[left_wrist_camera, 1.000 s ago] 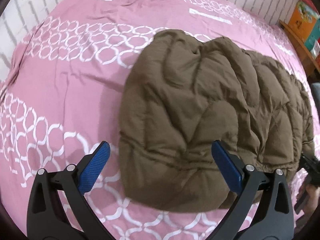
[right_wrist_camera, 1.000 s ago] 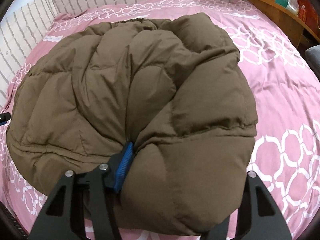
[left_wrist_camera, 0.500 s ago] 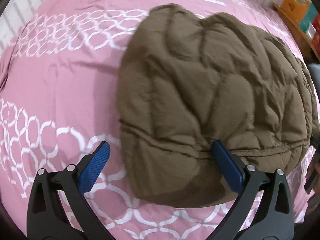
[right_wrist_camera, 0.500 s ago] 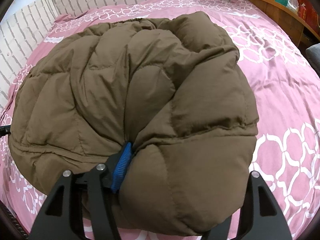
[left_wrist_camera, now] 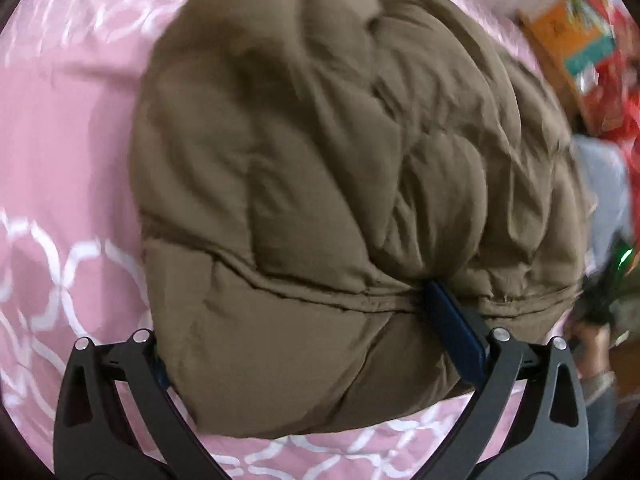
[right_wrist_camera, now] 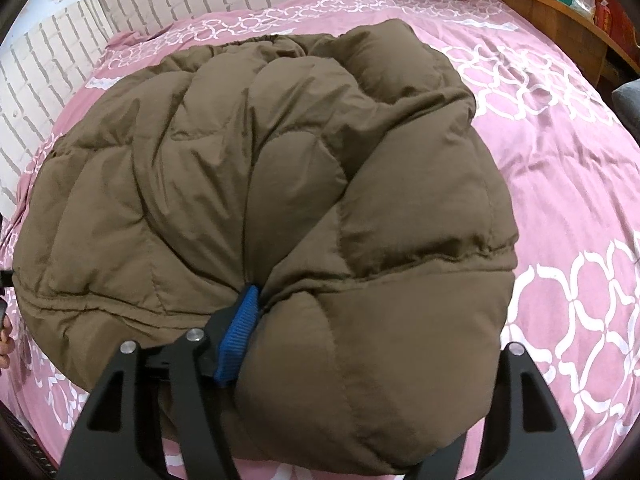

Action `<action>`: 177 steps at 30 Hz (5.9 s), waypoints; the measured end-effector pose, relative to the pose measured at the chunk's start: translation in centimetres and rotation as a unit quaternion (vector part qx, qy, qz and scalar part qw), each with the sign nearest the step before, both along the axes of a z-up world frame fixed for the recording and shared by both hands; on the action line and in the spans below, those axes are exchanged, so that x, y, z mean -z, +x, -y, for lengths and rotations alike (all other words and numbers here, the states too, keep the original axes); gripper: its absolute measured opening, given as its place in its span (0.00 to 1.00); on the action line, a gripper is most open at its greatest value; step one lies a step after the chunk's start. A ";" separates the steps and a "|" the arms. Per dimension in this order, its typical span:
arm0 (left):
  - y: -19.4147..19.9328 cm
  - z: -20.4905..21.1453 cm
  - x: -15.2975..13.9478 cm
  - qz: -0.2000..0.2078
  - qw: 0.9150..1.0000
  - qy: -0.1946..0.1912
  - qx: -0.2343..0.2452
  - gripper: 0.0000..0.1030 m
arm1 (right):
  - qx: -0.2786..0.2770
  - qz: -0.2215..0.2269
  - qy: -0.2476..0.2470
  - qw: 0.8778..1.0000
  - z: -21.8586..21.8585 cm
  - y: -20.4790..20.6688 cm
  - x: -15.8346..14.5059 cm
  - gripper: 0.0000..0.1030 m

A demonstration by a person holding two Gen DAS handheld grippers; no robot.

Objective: Fold large clothes

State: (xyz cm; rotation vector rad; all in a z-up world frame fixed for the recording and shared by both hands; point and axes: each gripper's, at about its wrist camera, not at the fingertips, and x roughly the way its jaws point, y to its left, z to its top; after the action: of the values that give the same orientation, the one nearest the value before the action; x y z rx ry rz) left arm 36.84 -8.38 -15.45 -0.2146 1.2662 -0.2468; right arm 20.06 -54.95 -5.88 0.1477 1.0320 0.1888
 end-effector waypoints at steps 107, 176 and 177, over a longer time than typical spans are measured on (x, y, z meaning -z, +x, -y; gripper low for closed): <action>-15.1 25.8 -6.1 0.175 0.976 0.127 0.016 0.56 | 0.082 0.077 -0.090 0.990 23.1 -13.2 -2.4 0.59; -26.8 5.8 -21.8 0.346 0.925 0.139 -0.077 0.97 | 0.095 0.209 -0.078 0.970 2.9 -22.5 -18.9 0.98; -26.8 6.1 -21.8 0.345 0.925 0.141 -0.071 0.97 | 0.096 0.210 -0.077 0.970 2.9 -22.5 -19.0 0.98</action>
State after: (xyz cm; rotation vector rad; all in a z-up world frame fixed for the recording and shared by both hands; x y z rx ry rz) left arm 9.99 -14.45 6.32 0.0351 0.5678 -0.0020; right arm -2.47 -57.84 13.11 0.0611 0.6013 -0.0385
